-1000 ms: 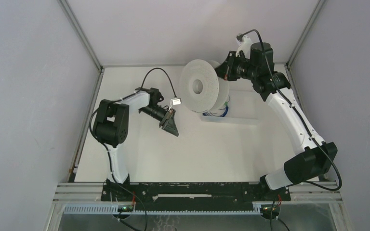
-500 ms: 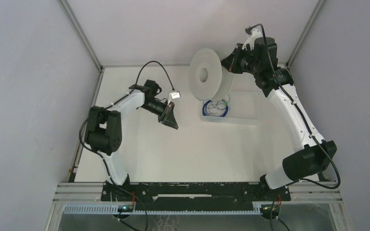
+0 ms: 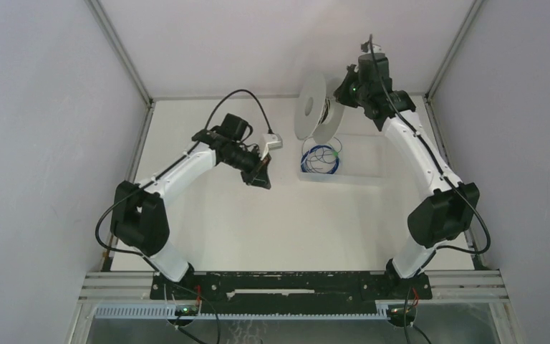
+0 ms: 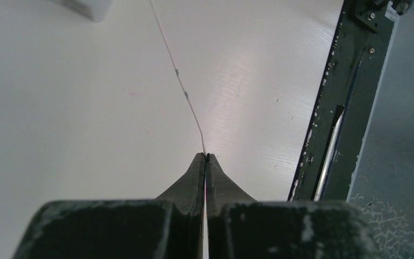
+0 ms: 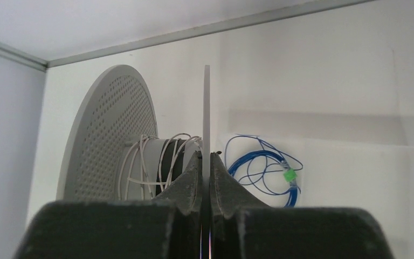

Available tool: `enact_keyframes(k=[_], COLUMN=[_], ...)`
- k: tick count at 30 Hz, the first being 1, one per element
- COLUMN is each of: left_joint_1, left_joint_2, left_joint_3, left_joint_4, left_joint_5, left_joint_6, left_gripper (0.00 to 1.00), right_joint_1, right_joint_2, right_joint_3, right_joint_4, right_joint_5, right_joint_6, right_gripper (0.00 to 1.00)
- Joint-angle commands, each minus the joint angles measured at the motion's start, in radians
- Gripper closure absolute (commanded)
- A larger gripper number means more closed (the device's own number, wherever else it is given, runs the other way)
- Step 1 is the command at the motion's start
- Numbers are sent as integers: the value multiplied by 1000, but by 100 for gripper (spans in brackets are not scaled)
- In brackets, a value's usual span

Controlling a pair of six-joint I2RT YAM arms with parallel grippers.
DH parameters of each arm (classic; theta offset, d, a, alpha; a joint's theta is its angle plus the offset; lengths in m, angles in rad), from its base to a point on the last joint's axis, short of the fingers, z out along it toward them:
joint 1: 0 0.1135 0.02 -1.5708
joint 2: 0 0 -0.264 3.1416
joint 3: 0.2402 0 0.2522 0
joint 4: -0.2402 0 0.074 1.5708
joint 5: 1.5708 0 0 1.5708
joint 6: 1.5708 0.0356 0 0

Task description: Wrap the cables

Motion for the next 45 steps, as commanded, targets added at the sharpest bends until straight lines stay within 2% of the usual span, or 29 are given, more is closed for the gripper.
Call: enact_keyframes(k=[1,7,11,16,20,32,38,45], left_joint_1=[-127,-259,-269,-265,-229,-74,-19,21], left_joint_2=[-72,-91,-113,-153,-160,-161,-148,-132], left_joint_3=[110,279,363,416,449,426,402,382], left_joint_4=[-63,-158,-154,-98,-49,231,260,340], left_joint_5=[-65,-2,55,7,-32,-109,-142,-95], left_joint_6=[39,76,28,-23,-81,-398,-407,-485], left_gripper=[100,100,100,100,100,100,100,100], right_joint_1=[58,106,113,140,159,243,253,265], right_joint_2=[24,73,88,74,50,-15,-39,-73], right_joint_3=[68,39,11,-47,-116,-270,-280,-256], right_joint_4=[59,96,111,148,194,289,296,290], right_joint_5=[163,251,238,211,171,104,4,-21], right_joint_6=[-16,-59,-67,-109,-147,-267,-298,-338], right_gripper=[100,100,100,100,100,100,100,100])
